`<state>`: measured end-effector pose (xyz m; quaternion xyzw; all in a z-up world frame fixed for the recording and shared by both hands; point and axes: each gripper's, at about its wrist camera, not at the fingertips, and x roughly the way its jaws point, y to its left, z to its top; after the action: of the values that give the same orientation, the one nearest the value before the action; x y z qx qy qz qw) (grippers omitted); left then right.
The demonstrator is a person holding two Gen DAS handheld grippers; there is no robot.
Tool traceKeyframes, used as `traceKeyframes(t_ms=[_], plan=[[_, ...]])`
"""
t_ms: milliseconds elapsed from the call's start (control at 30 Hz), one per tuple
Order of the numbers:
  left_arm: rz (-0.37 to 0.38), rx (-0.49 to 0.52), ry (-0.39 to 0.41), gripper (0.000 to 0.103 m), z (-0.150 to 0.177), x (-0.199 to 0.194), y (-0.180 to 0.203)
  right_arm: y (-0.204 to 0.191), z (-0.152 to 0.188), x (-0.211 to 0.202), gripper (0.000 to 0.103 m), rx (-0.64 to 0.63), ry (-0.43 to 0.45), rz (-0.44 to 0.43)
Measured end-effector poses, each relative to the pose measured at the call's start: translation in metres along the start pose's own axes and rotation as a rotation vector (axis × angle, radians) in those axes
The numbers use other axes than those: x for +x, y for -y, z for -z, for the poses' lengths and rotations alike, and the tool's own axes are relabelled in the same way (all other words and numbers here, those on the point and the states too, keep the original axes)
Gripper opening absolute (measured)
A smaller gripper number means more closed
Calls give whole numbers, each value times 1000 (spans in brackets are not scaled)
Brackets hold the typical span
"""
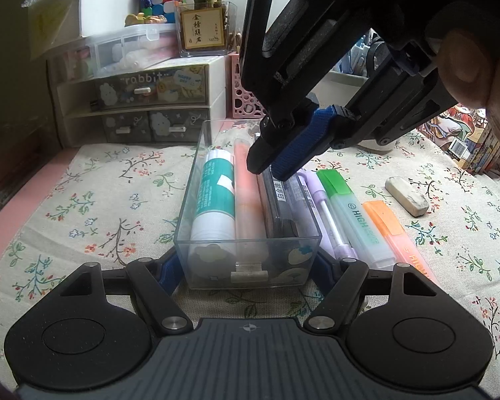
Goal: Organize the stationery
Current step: 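Carry the lead-refill case into the clear box and release it, then grasp the orange highlighter with the right gripper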
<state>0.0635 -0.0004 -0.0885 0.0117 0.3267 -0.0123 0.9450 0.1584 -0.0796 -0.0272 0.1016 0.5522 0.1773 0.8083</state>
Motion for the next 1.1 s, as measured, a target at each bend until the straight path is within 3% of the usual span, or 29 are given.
traceKeyframes(t_ms=[467, 700, 1100], plan=[[0, 0, 0, 73, 0, 0, 0, 7, -2, -4, 5, -3, 48, -59], [0, 0, 0, 73, 0, 0, 0, 31, -4, -32, 5, 51, 145, -100], [0, 0, 0, 73, 0, 0, 0, 96, 14, -34, 7, 189, 146, -2]])
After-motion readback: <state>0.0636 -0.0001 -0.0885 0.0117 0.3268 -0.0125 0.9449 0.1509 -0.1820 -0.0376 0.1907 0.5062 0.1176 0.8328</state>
